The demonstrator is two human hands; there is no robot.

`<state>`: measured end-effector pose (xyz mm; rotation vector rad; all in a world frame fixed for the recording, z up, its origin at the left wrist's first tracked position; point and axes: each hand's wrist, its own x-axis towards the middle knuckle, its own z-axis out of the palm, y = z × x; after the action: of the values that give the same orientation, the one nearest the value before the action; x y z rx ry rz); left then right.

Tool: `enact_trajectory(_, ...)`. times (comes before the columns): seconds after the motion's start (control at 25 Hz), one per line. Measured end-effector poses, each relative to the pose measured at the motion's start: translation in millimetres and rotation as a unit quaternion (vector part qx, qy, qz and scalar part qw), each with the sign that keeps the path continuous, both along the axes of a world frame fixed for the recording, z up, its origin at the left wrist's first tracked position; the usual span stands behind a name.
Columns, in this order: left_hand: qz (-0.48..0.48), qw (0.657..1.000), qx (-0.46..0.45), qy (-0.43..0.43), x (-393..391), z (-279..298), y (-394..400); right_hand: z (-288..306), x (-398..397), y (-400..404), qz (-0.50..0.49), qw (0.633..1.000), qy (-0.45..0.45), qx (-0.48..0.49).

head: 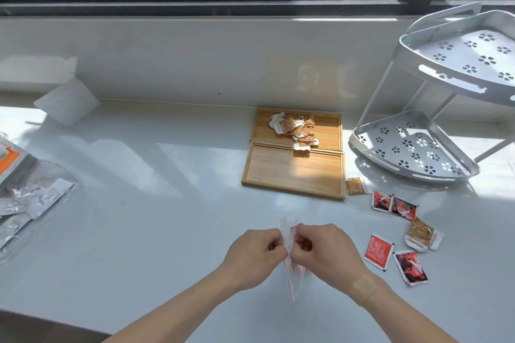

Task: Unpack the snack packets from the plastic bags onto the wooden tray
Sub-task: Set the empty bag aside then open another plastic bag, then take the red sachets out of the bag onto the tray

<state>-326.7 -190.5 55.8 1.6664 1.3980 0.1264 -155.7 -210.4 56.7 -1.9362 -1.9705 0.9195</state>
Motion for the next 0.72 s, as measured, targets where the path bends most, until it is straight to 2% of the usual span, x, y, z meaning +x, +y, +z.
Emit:
enact_trajectory(0.2, 0.021, 0.990, 0.119, 0.078, -21, 13, 21, 24, 38, 9, 0.022, 0.983, -0.182, 0.022)
enact_trajectory(0.32, -0.073, 0.971, 0.188, 0.128, -24, 21, 26, 40, 53, 14, 0.103, 0.958, -0.266, 0.034)
enact_trajectory(0.44, -0.145, 0.948, 0.229, 0.165, -23, 26, 34, 48, 56, 20, 0.169, 0.937, -0.304, 0.040)
enact_trajectory(0.52, -0.147, 0.955, 0.205, 0.156, -21, 29, 39, 51, 59, 21, 0.169, 0.931, -0.321, 0.039)
enact_trajectory(0.6, -0.103, 0.982, 0.129, 0.089, -15, 31, 41, 54, 62, 20, 0.138, 0.937, -0.317, 0.056)
enact_trajectory(0.72, 0.013, 0.999, 0.013, -0.041, -5, 34, 44, 57, 51, 8, 0.066, 0.956, -0.207, 0.199)
